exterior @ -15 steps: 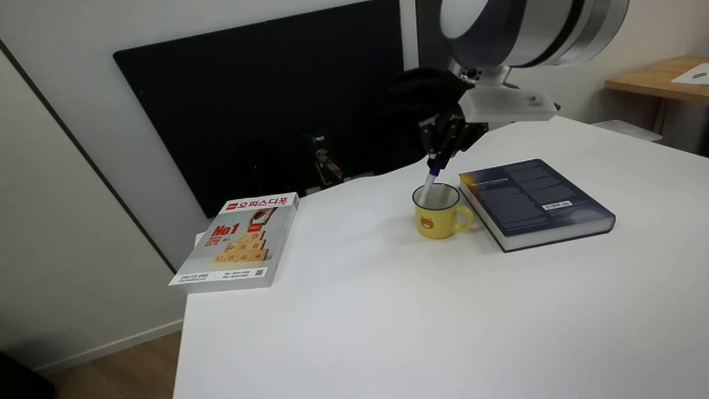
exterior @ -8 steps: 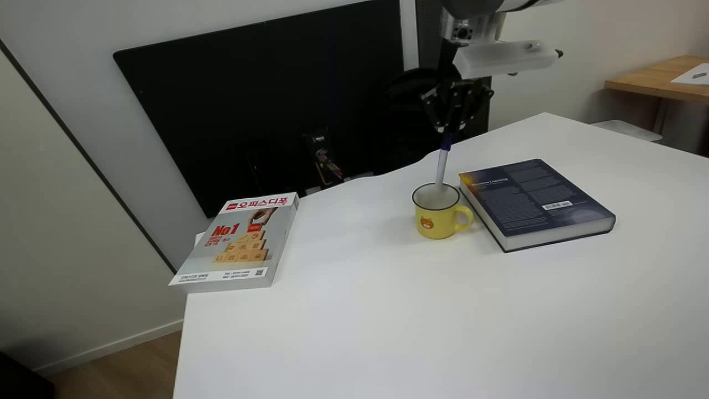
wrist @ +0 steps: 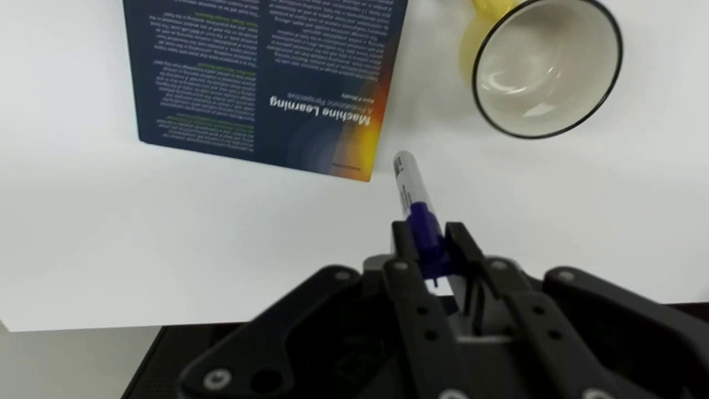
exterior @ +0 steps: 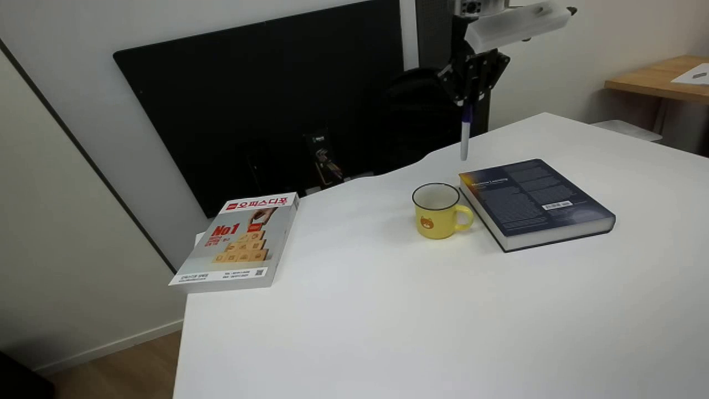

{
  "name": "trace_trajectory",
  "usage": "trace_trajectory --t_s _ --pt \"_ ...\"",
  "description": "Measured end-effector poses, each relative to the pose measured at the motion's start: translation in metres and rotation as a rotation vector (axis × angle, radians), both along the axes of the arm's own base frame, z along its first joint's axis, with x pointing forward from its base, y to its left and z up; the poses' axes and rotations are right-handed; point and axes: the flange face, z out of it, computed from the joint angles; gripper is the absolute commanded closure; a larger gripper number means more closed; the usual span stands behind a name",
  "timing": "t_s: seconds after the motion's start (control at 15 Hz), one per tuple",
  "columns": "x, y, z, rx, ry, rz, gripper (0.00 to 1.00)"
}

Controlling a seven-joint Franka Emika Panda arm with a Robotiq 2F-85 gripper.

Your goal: Put the marker on the book

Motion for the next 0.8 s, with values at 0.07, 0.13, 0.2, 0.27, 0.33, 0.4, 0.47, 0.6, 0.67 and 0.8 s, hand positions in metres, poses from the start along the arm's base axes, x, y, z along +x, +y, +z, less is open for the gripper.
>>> trace_trajectory --t_s 0.07,0.13,0.2,0.27,0.33,0.4,0.47,0.6,0.67,0.8 --pt "0.004 -0.010 0.000 -0.010 -0.033 -0.008 0.95" --pt "0.008 -0.020 -0.003 -0.018 -0.075 -0.012 0.95" --pt "0.010 -0.028 -0.007 -0.028 -0.114 -0.013 0.95" --pt "0.010 -0.036 -0.014 -0.039 -0.150 -0.010 0.95" --pt "0.008 -0.042 -0.022 -0.053 -0.180 -0.003 0.95" --pt "0.004 -0.047 -0.031 -0.066 -0.203 0.005 0.95" --pt "-0.003 -0.051 -0.041 -0.078 -0.221 0.015 0.95" --pt "-0.020 -0.057 -0.060 -0.104 -0.243 0.029 0.95" --pt "-0.030 -0.059 -0.069 -0.115 -0.247 0.027 0.95" --pt "-0.048 -0.063 -0.080 -0.135 -0.273 0.023 0.95"
